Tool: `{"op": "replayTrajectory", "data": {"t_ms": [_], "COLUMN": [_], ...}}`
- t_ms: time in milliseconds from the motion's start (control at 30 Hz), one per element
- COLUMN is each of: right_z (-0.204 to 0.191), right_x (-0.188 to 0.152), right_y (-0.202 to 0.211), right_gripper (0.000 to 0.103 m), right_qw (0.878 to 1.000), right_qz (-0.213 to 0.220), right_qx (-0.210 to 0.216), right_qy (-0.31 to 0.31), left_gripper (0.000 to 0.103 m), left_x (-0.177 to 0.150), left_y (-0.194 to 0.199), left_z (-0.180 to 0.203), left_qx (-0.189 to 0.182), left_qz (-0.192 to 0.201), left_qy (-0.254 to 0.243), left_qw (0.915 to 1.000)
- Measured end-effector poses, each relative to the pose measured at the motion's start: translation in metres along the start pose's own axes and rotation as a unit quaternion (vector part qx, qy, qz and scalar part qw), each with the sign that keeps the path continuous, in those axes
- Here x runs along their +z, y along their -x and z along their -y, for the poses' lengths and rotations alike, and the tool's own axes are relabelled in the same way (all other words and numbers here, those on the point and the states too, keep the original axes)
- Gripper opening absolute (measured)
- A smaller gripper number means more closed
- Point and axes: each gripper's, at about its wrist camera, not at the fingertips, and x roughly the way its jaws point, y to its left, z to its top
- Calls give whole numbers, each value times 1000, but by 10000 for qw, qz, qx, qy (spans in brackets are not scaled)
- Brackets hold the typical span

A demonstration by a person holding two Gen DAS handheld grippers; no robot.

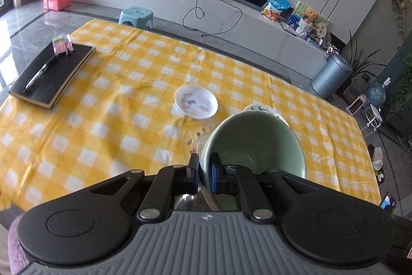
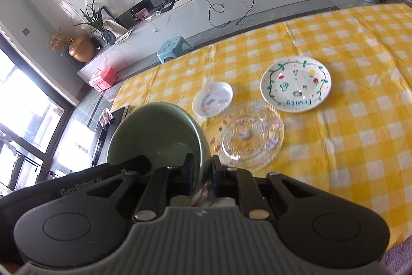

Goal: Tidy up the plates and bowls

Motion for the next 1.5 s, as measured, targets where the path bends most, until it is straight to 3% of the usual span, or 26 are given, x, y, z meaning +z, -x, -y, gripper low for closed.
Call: {"op": "replayTrajectory", "data": {"t_ms": [400,767,967,1067,1500], "right_z": [11,17,19,19,19], "right_x": [-25,-33,-33,-34,-35], "right_y": [-6,-29,-35,-38,-36], "right_gripper": [10,9,6,6,2], "right_qw": [9993,9972,9959,9954,9956], "right_qz": [-373,-704,-765,-790,-605], "right_qx": [-89,-240,-432,-463,-596], "right_qy": [-19,11,205,266,398], "left_gripper": [9,9,10,11,10], "left_x": [-35,-41,-44,-46,-42], "left_y": [-6,-26,-34,-36,-44], "left_z": [-17,-28,-22,-21,-9], "left_qx": [-21,26,149,366,554], "left_qz": [-364,-773,-914,-895,-802], "left_qy": [225,430,193,48,-511], "left_qw": [9991,9961,9955,9953,9939]}}
